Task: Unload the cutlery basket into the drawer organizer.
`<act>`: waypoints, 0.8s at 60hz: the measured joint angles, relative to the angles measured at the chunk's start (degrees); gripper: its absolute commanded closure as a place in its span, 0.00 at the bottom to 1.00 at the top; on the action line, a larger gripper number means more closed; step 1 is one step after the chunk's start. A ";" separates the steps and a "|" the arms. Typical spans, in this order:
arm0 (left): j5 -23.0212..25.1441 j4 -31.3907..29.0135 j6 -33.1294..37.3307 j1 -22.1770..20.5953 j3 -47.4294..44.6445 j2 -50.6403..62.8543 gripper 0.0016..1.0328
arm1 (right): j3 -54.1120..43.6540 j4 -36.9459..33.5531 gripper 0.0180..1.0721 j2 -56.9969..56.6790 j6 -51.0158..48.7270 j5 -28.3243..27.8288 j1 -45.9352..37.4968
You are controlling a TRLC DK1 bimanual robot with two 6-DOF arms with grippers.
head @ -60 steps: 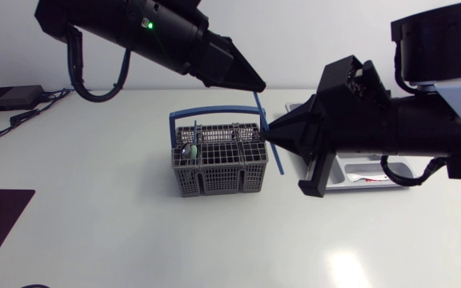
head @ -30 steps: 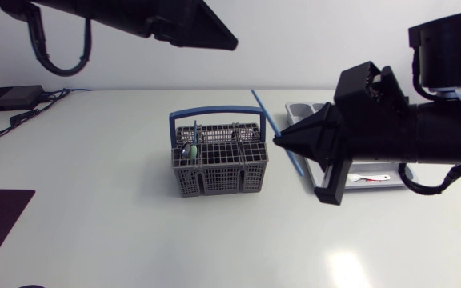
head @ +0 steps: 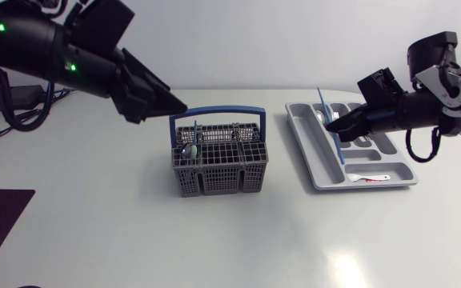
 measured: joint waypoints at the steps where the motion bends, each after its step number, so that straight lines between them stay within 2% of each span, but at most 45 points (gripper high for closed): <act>1: -0.46 0.20 0.39 0.02 -0.63 -0.11 0.04 | 0.90 0.07 0.94 1.16 0.55 0.02 -0.26; 10: -2.69 2.93 2.36 0.50 -4.76 -1.20 0.05 | 9.16 0.39 0.94 11.76 6.29 0.68 -1.36; 25: -5.97 6.27 3.41 1.20 -8.13 -1.66 0.05 | 19.15 0.42 0.94 25.31 13.77 7.02 -0.33; 37: -13.27 12.57 3.13 -1.79 -13.79 -2.67 0.05 | 23.89 0.02 0.92 33.22 16.46 9.99 0.59; 45: -15.30 14.78 2.73 -3.43 -16.50 -2.97 0.05 | 25.59 -0.68 0.91 36.65 17.42 11.41 0.59; 48: -15.56 14.99 2.30 -3.56 -16.74 -3.08 0.05 | 25.99 -0.87 0.84 37.44 17.42 12.28 0.59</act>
